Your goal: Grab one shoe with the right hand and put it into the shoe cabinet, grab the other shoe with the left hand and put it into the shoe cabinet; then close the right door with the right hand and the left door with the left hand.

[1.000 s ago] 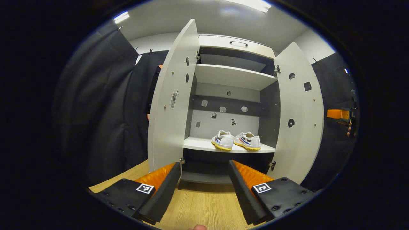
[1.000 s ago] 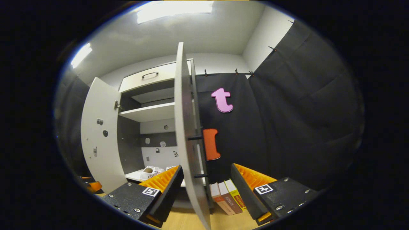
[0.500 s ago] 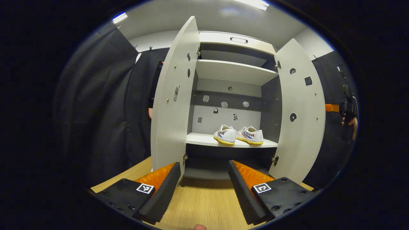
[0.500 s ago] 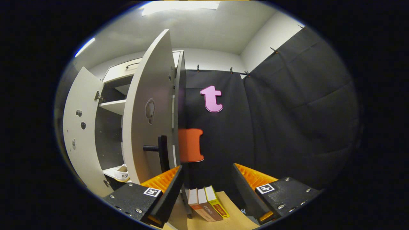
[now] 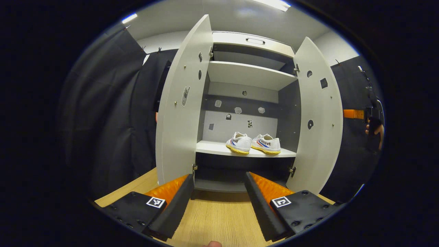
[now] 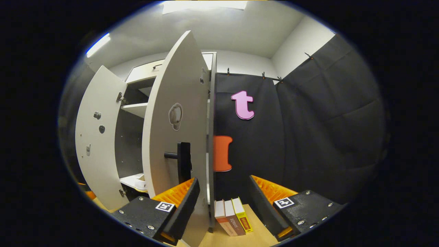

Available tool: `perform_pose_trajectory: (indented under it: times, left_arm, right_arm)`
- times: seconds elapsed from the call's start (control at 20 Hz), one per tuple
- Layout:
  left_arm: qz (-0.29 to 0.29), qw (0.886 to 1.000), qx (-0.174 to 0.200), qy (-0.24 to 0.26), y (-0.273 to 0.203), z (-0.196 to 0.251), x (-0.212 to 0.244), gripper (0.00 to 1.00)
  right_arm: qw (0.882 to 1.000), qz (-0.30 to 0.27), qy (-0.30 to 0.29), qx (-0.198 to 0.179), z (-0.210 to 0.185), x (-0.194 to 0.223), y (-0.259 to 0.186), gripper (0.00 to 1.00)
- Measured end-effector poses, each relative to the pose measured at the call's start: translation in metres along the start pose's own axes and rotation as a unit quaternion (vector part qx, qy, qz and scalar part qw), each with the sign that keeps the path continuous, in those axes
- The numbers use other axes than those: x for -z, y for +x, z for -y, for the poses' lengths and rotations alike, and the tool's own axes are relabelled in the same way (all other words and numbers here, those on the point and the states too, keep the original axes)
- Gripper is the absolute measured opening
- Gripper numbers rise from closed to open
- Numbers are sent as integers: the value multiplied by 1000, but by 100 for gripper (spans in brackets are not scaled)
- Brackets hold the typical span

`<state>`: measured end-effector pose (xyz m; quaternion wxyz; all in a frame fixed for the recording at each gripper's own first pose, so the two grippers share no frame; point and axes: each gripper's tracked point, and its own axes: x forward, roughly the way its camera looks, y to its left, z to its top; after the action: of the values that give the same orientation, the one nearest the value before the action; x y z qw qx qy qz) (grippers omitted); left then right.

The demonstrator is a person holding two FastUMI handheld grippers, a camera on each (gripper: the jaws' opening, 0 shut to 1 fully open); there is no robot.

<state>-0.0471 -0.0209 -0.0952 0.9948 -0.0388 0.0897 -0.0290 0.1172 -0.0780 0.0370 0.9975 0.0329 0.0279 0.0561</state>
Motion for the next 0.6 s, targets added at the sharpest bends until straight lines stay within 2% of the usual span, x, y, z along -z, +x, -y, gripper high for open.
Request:
perform_pose_trajectory:
  times: [0.3, 0.35, 0.4, 0.45, 0.5, 0.55, 0.6]
  left_arm:
    - [4, 1000, -4, 5, -2, -10, -2, 97]
    - [4, 1000, -5, 5, -2, -12, -2, 97]
    - [4, 1000, -7, 4, -4, -14, -3, 97]
    - [4, 1000, -9, 3, -4, -16, -3, 97]
    - [5, 1000, -11, 3, -7, -19, -3, 97]
    - [6, 1000, -13, 3, -9, -20, -4, 96]
    - [7, 1000, -15, 3, -9, -21, -4, 97]
  right_arm:
    - [997, -5, 26, -72, -73, 8, 17, 90]
    - [996, -6, 32, -81, -83, 9, 21, 100]
    - [995, -5, 40, -89, -93, 8, 27, 91]
    - [994, -6, 48, -97, -102, 9, 33, 93]
    - [993, -6, 54, -104, -112, 8, 37, 100]
    - [992, -4, 58, -109, -120, 7, 41, 93]
    - [992, -3, 60, -114, -126, 7, 45, 93]
